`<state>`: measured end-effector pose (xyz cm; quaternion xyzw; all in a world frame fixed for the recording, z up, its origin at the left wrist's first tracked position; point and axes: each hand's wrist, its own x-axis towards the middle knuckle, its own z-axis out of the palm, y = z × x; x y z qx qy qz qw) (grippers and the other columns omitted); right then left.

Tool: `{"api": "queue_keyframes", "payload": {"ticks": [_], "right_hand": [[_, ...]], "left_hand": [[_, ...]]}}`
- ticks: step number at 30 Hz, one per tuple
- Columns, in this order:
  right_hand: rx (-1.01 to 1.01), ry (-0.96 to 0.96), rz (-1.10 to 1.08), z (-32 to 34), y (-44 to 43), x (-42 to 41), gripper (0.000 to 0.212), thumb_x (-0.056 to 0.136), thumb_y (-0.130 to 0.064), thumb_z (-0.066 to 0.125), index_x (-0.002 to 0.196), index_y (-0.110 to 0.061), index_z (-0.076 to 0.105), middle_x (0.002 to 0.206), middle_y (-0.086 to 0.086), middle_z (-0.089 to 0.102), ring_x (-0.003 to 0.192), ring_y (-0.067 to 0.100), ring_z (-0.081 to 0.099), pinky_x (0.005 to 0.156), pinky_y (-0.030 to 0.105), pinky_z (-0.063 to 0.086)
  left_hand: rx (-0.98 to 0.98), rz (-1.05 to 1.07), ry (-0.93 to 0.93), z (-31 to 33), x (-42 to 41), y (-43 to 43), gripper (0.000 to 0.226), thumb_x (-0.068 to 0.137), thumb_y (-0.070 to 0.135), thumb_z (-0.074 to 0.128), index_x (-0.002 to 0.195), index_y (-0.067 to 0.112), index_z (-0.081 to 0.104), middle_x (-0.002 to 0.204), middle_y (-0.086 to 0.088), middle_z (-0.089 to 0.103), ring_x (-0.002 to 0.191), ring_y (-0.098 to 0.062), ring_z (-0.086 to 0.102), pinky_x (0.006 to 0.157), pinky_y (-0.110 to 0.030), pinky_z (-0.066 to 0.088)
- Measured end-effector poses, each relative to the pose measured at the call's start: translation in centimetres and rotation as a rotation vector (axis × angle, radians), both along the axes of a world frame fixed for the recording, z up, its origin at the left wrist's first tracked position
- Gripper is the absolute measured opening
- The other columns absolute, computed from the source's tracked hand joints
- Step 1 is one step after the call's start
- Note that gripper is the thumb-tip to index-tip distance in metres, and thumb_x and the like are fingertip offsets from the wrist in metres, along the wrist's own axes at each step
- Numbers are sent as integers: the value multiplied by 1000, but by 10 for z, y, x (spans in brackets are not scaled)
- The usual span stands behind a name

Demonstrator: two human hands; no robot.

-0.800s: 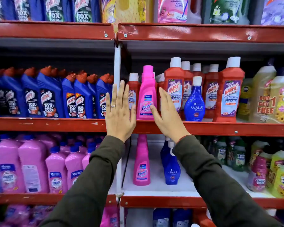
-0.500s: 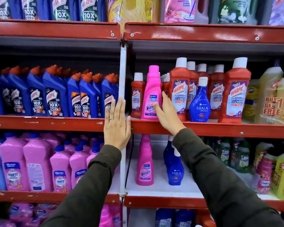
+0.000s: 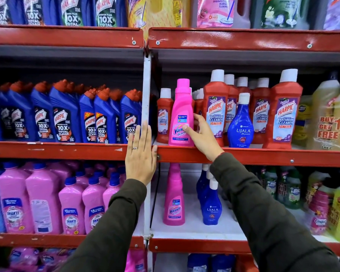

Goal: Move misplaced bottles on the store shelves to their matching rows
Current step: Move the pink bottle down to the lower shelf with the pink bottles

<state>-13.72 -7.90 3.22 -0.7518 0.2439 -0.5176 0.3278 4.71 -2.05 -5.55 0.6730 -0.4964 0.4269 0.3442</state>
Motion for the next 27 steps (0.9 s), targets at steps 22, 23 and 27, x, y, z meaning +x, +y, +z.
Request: {"api": "queue_keyframes", "payload": {"ticks": [22, 23, 27], "right_hand": [[-19, -149, 169, -18, 42, -27, 50, 97, -19, 61, 143, -15, 44, 131, 1, 61, 103, 1, 67, 85, 21, 59], [-7, -157, 174, -27, 43, -28, 50, 97, -20, 62, 144, -15, 44, 132, 1, 61, 105, 3, 67, 88, 23, 59], [29, -176, 173, -62, 50, -30, 53, 95, -20, 65, 145, -17, 45, 136, 2, 62, 116, 12, 67, 89, 26, 59]], "left_hand": [[-20, -16, 42, -3, -5, 6, 59, 103, 33, 16, 156, 9, 11, 166, -4, 7, 154, -20, 2, 126, -38, 6], [-28, -20, 47, -5, -8, 9, 59, 103, 32, 18, 156, 8, 10, 166, -4, 6, 154, -20, 1, 126, -38, 5], [-44, -53, 53, -25, -17, 17, 60, 103, 31, 21, 156, 8, 8, 166, -7, 5, 154, -21, 2, 126, -42, 5]]}}
